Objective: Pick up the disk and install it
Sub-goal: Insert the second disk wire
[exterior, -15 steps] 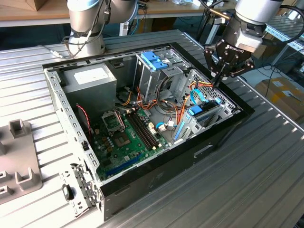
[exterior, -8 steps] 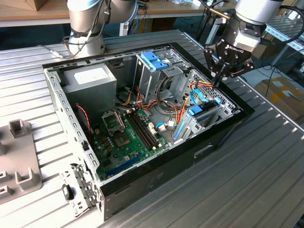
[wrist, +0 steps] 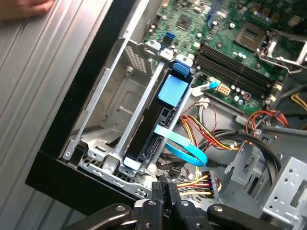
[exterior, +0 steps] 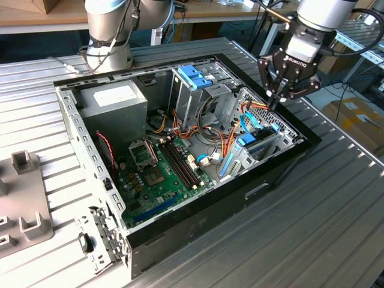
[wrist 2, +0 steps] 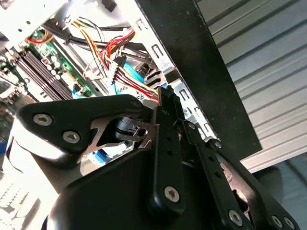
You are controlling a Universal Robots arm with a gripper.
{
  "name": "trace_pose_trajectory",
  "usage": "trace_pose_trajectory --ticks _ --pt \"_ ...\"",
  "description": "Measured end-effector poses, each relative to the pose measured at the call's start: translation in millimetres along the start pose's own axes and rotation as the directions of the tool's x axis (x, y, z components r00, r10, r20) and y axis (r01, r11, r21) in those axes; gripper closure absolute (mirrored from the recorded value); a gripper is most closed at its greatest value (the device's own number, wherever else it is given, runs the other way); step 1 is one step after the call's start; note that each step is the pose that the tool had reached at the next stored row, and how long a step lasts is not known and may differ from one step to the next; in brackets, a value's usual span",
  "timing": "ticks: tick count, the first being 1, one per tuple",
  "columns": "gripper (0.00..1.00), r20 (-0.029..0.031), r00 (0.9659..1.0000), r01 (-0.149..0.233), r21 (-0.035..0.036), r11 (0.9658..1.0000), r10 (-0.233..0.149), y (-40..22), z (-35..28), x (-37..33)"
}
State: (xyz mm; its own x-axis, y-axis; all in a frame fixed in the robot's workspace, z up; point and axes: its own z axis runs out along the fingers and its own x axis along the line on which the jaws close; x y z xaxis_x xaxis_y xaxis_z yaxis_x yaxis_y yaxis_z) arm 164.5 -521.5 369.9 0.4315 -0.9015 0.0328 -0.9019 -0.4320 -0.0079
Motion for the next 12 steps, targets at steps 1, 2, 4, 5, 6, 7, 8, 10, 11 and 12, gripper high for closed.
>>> trace_pose_trajectory --ticks 1,2,4,5,6,7,8,10,11,12 --pt "0.84 -0.0003 0.9997 -0.023 -0.0008 0.9997 0.023 0.0 0.0 0.0" --pt "0.84 -0.0004 0.9992 -0.040 -0.0013 0.9992 0.040 0.0 0.0 0.0" --pt "0.84 -0.0008 0.9966 -0.082 -0.0026 0.9966 0.082 0.0 0.0 0.0" --pt "0.84 -0.0009 0.9958 -0.091 -0.0029 0.9958 0.091 0.0 0.0 0.0" --pt "0.84 -0.0010 0.9957 -0.092 -0.0030 0.9957 0.092 0.0 0.0 0.0" --pt "0.84 -0.0009 0.9957 -0.092 -0.0030 0.9957 0.092 0.0 0.0 0.0" --pt "0.84 -0.0009 0.9957 -0.092 -0.0030 0.9957 0.092 0.0 0.0 0.0" --pt "0.84 -0.0009 0.9957 -0.093 -0.0030 0.9957 0.093 0.0 0.0 0.0" --pt "0.84 -0.0009 0.9954 -0.096 -0.0031 0.9954 0.096 0.0 0.0 0.0" --pt "0.84 -0.0010 0.9948 -0.102 -0.0033 0.9948 0.102 0.0 0.0 0.0"
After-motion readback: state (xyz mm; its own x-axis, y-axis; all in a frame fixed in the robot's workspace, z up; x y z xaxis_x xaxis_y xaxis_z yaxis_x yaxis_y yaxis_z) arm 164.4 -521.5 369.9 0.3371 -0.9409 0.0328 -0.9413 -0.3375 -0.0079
